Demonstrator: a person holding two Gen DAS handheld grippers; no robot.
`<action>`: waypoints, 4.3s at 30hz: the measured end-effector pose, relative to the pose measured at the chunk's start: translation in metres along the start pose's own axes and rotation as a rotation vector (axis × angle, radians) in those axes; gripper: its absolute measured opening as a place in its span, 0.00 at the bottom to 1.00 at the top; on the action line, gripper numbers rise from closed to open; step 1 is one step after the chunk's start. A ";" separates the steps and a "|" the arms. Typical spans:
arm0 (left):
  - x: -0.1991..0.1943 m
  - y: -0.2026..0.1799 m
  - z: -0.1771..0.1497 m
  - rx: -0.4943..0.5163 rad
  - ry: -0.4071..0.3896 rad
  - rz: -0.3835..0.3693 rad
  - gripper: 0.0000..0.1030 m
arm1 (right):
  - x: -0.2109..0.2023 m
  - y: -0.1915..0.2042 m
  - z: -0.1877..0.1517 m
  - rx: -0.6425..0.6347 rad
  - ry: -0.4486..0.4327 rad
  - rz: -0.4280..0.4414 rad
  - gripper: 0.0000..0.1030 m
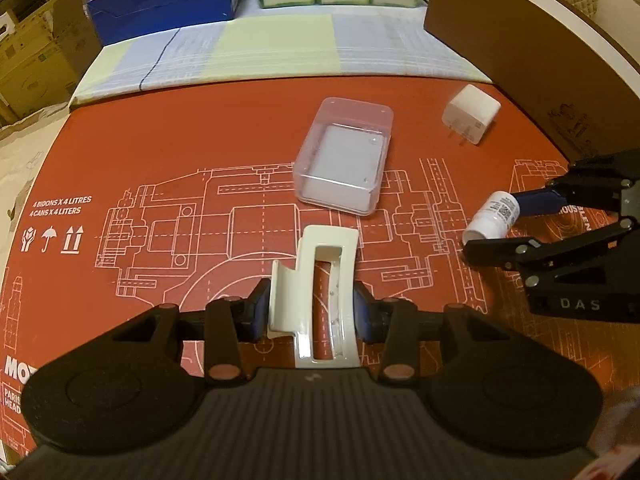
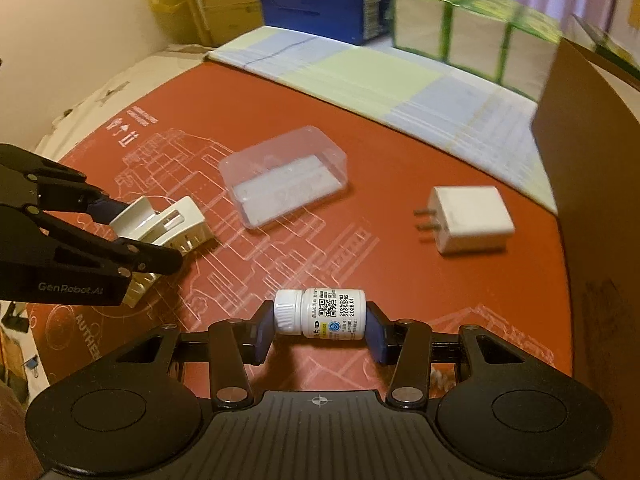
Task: Organize rigid objects
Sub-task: 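Lift the clip and pill bottle and carry both toward the brown box, then lower the clip and bottle into the box and open both tools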
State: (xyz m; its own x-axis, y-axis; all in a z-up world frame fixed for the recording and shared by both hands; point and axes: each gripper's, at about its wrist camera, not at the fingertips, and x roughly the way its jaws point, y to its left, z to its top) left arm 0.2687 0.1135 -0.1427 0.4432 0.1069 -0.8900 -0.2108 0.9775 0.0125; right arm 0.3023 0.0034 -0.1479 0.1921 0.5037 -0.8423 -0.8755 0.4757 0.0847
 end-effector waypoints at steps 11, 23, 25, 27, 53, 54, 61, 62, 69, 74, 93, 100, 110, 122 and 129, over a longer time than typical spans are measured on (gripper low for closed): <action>0.004 -0.003 0.001 0.121 0.002 -0.037 0.37 | -0.005 0.007 -0.009 0.080 -0.005 -0.071 0.42; 0.002 0.010 0.001 0.214 0.004 -0.134 0.35 | -0.007 0.018 -0.009 0.191 0.009 -0.141 0.42; 0.000 0.013 0.000 0.223 -0.001 -0.148 0.35 | -0.009 0.019 -0.010 0.214 0.012 -0.149 0.42; -0.002 0.017 -0.001 0.231 -0.006 -0.160 0.35 | -0.009 0.020 -0.011 0.237 0.016 -0.158 0.42; -0.059 -0.002 0.033 0.166 -0.118 -0.161 0.35 | -0.052 0.004 0.009 0.284 -0.077 -0.102 0.42; -0.061 -0.007 0.036 0.165 -0.125 -0.163 0.35 | -0.057 0.001 0.009 0.281 -0.086 -0.098 0.42; -0.074 -0.043 0.050 0.189 -0.163 -0.180 0.35 | -0.085 -0.015 0.001 0.293 -0.128 -0.087 0.42; -0.076 -0.048 0.051 0.194 -0.167 -0.182 0.35 | -0.090 -0.018 0.000 0.296 -0.134 -0.087 0.42; -0.084 -0.080 0.063 0.227 -0.194 -0.196 0.35 | -0.124 -0.036 -0.010 0.332 -0.199 -0.093 0.42; -0.090 -0.103 0.073 0.259 -0.219 -0.218 0.35 | -0.146 -0.050 -0.017 0.356 -0.241 -0.111 0.42; -0.094 -0.193 0.126 0.361 -0.309 -0.319 0.35 | -0.196 -0.122 -0.032 0.446 -0.321 -0.230 0.42; -0.082 -0.219 0.148 0.384 -0.312 -0.332 0.35 | -0.201 -0.151 -0.030 0.466 -0.328 -0.259 0.42; -0.057 -0.242 0.189 0.377 -0.307 -0.324 0.35 | -0.192 -0.199 -0.011 0.462 -0.328 -0.294 0.42; -0.002 -0.246 0.241 0.333 -0.237 -0.247 0.35 | -0.157 -0.256 0.019 0.491 -0.288 -0.310 0.42; 0.032 -0.247 0.265 0.320 -0.191 -0.191 0.36 | -0.128 -0.280 0.036 0.492 -0.241 -0.320 0.42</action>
State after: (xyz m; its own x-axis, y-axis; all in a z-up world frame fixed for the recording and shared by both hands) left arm 0.5657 -0.0768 -0.0538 0.6078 -0.0793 -0.7901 0.1590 0.9870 0.0233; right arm 0.5391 -0.1688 -0.0445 0.5548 0.4028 -0.7280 -0.4635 0.8763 0.1317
